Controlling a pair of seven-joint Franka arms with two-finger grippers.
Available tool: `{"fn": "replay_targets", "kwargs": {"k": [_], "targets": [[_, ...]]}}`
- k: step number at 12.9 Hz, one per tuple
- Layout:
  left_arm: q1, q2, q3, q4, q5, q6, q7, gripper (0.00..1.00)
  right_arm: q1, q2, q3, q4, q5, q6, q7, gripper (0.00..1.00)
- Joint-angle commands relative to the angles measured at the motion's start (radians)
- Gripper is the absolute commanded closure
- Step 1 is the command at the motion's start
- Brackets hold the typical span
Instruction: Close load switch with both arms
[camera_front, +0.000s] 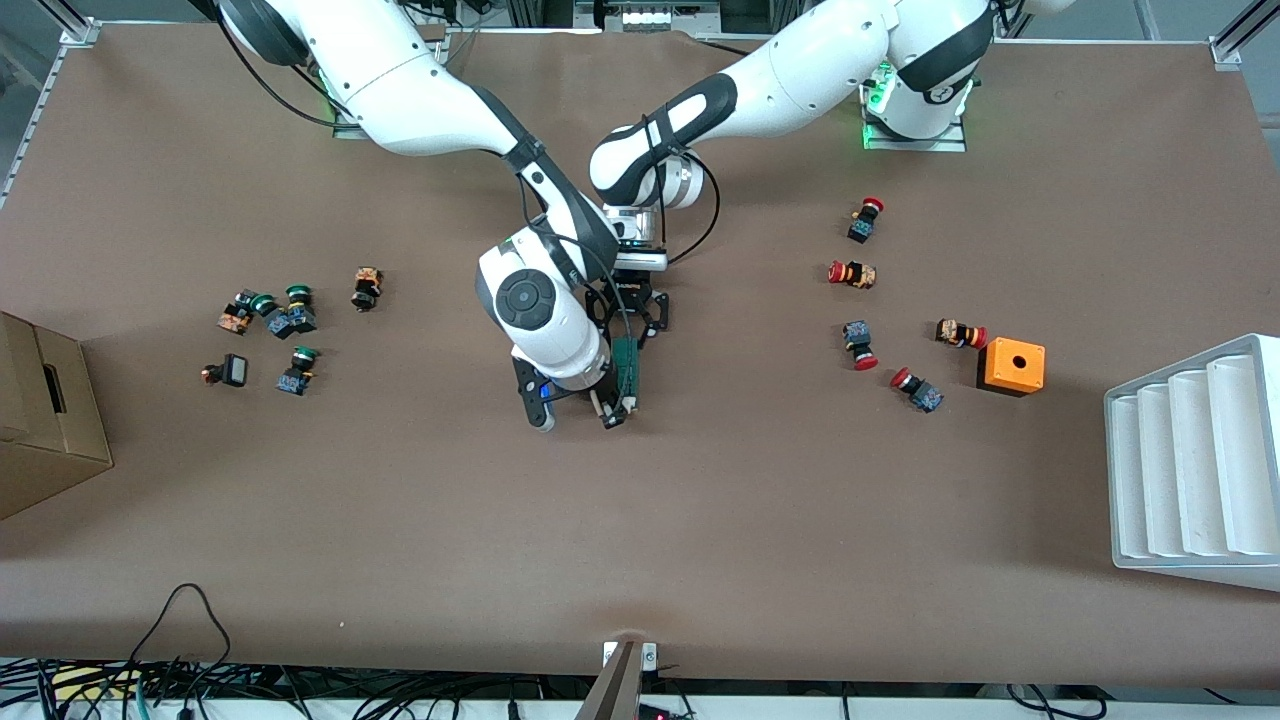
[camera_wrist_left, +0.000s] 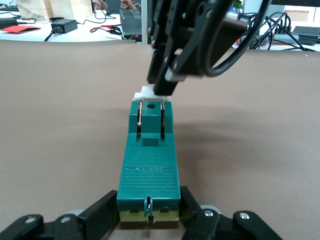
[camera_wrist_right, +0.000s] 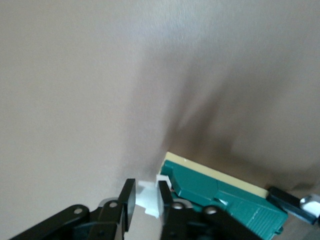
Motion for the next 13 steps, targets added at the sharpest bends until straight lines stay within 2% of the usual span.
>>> {"fn": "replay_targets", "kwargs": {"k": [1,3,4,6,11,12,13], "targets": [[0.002,0.061,0.021,0.066,0.057,0.065,-0.046,1.0,-0.075,-0.082,0.014,0.001,-0.005,-0.108,-0.11,0.39],[0.002,0.061,0.023,0.065,0.055,0.065,-0.047,1.0,-0.134,-0.16,0.017,-0.01,-0.005,-0.219,-0.252,0.06],[0.002,0.058,0.021,0.066,0.055,0.067,-0.047,1.0,-0.17,-0.205,0.023,-0.019,0.006,-0.274,-0.355,0.01],[0.002,0.056,0.02,0.077,0.052,0.068,-0.049,1.0,-0.233,-0.309,0.023,-0.074,0.05,-0.362,-0.585,0.01],[0.003,0.058,0.021,0.068,0.054,0.068,-0.05,1.0,-0.397,-0.559,0.023,-0.191,0.05,-0.647,-1.105,0.01],[0.005,0.058,0.021,0.068,0.054,0.068,-0.05,0.91,-0.435,-0.623,0.022,-0.24,0.04,-0.679,-1.227,0.01],[0.008,0.056,0.021,0.068,0.052,0.071,-0.05,0.41,-0.457,-0.677,0.019,-0.278,0.033,-0.702,-1.341,0.01]]}}
